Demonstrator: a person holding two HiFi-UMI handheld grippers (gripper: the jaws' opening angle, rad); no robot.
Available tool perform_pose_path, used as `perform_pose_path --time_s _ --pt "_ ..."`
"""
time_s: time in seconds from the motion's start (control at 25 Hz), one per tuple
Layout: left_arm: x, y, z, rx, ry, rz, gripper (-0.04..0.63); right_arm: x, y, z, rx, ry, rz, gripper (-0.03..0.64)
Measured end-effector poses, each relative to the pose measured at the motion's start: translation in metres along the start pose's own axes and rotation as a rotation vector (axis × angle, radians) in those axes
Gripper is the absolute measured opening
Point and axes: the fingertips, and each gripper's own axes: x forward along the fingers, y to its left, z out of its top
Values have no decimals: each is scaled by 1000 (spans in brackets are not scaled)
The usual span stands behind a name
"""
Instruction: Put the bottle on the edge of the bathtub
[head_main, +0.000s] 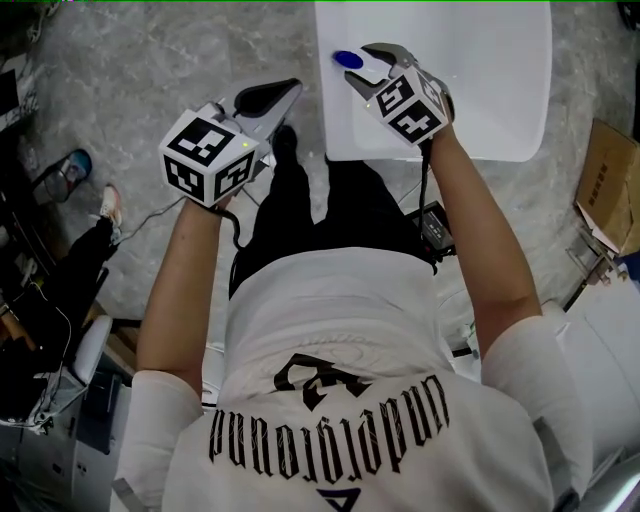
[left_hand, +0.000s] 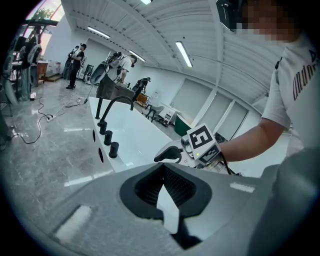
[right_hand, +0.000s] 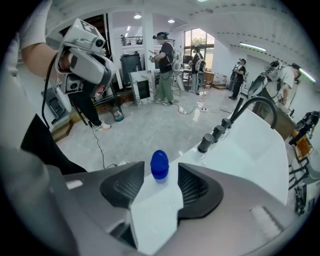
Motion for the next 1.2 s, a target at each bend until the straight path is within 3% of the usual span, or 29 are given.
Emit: perform_pose_path --time_s 0.64,0.84,1.2 --pt "-102 -44 61 166 -58 -59 8 -132 33 68 140 -156 -176 201" --pt "-129 -73 80 230 -108 -84 8 -177 58 81 186 -218 -209 148" --pt "-184 -113 95 323 -160 -100 8 -240 96 114 193 -318 -279 119"
